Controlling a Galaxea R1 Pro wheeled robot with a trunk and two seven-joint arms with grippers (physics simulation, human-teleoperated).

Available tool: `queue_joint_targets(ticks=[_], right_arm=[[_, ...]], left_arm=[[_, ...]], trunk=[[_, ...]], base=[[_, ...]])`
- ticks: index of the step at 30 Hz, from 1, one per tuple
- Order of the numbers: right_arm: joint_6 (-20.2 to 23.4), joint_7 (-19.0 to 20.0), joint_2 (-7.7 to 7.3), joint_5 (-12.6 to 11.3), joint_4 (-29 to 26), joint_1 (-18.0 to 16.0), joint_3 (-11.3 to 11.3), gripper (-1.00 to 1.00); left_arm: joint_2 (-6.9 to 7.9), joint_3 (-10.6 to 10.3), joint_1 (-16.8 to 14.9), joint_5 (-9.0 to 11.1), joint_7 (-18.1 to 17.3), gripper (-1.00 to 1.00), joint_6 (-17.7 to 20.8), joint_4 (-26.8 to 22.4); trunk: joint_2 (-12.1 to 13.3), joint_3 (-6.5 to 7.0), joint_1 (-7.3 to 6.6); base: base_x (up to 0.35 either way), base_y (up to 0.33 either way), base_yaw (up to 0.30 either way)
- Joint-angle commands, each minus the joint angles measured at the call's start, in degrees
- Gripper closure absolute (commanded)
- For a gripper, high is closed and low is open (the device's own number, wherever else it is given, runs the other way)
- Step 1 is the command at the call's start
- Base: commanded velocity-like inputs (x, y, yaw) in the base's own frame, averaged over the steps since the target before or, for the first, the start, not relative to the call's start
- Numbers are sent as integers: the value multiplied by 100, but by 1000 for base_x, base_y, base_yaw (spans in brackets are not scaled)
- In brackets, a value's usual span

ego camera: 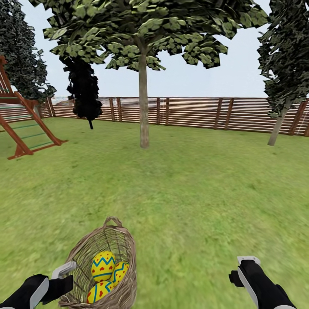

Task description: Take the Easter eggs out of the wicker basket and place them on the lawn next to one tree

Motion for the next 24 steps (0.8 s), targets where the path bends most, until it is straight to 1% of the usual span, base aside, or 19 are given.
queue_joint_targets(ticks=[1,24], right_arm=[[25,-22,0,-20,-8,-3,-1,-100],[25,-22,9,-12,-8,-3,8,-100]], left_arm=[[-3,52,-4,53,-18,100,48,-10],[-3,52,-4,53,-18,100,48,-11]], trunk=[[-7,-8,5],[-7,-8,5]], base=[[329,0,0],[329,0,0]])
